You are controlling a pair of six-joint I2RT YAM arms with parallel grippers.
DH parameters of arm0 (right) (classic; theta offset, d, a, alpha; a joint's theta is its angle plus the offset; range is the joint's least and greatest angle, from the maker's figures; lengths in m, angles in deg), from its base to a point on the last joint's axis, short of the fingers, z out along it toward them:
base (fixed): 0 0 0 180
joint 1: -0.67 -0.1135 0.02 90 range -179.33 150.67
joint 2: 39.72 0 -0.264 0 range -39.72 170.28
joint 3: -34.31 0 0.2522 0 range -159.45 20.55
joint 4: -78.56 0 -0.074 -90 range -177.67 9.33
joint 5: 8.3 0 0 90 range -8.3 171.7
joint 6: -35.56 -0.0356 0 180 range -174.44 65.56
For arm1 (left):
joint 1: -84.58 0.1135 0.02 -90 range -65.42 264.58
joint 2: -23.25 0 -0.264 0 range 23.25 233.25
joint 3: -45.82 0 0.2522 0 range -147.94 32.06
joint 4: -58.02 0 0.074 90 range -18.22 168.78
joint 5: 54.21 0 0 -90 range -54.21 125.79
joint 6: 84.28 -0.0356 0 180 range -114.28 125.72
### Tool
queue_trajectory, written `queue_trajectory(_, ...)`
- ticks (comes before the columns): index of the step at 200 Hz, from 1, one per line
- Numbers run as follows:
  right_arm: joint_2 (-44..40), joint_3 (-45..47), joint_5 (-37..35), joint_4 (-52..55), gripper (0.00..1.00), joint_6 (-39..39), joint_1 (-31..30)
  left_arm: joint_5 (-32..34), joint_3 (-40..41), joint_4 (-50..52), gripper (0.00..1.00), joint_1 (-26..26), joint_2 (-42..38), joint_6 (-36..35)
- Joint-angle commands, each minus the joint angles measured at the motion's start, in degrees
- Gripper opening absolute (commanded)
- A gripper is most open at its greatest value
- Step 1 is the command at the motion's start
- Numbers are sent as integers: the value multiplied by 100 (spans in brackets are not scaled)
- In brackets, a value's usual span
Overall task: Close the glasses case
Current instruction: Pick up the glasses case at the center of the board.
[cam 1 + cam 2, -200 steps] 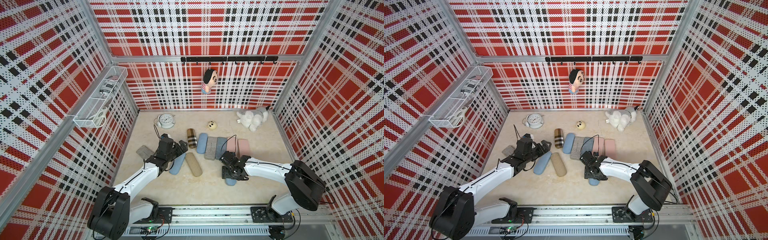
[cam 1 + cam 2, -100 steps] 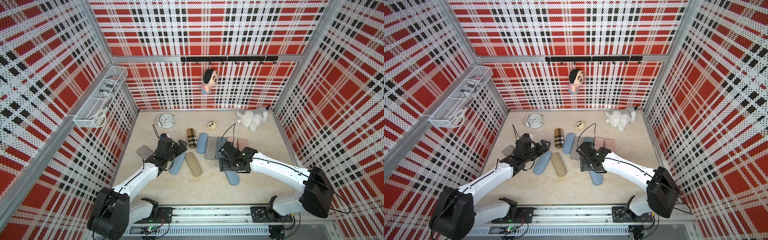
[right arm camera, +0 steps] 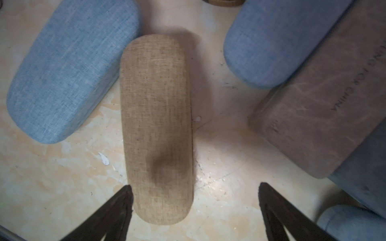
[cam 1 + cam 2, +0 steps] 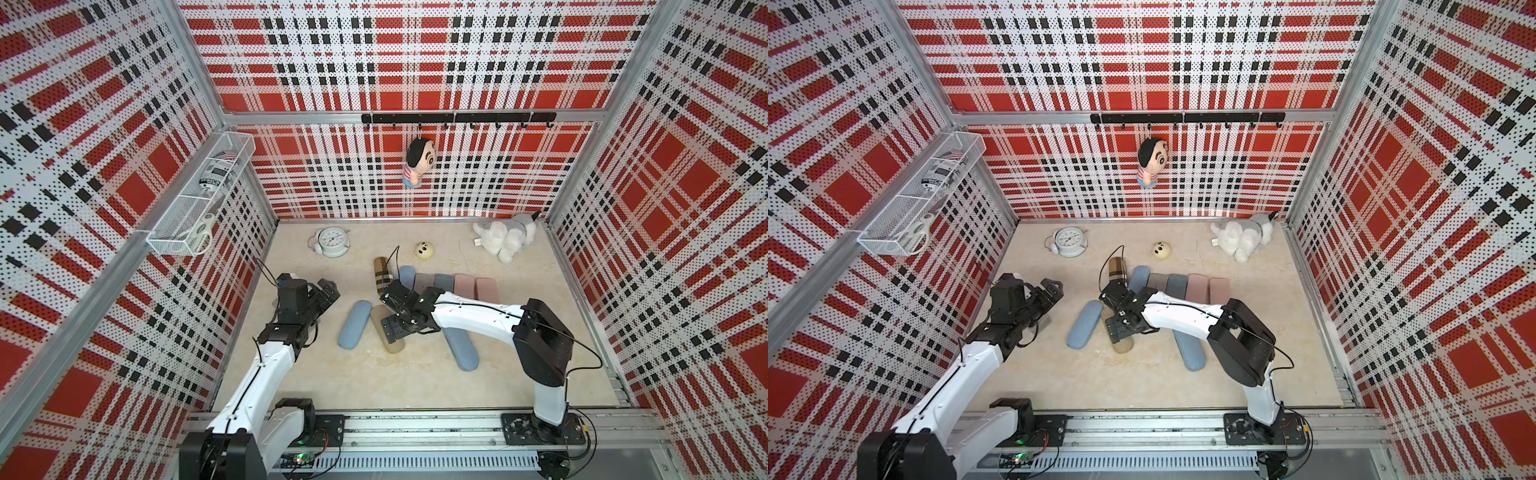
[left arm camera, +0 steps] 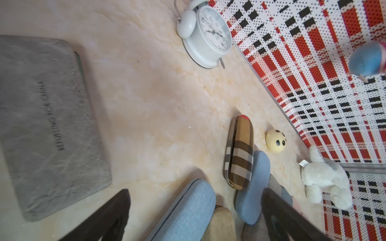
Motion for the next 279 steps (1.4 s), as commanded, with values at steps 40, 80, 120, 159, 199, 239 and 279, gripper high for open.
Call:
queue_trajectory(40, 535, -423, 378, -151, 96, 132, -126, -397, 290, 433, 98, 678, -549, -352)
queue_trajectory(80, 926, -768, 429, -87, 95, 131, -198, -547, 331, 432, 98, 796, -627, -366)
queue_trajectory(120, 1163, -984, 254, 126, 86, 131, -238, -613, 350, 391, 98, 796, -642, -389)
queue_trajectory(159, 972, -732, 120, 158, 54, -60, -251, -699, 421, 283, 98, 796, -631, -366)
queue_trajectory(199, 354, -308, -223, 424, 51, -499, -414, -832, 469, 191, 98, 796, -609, -371)
queue_trajectory(239, -737, 591, -583, 920, 51, -1513, -670, -995, 547, 33, 98, 792, -559, -354)
queue_trajectory(279, -1293, 1563, -739, 970, 52, -2394, -786, -1070, 641, -174, 98, 732, -454, -266)
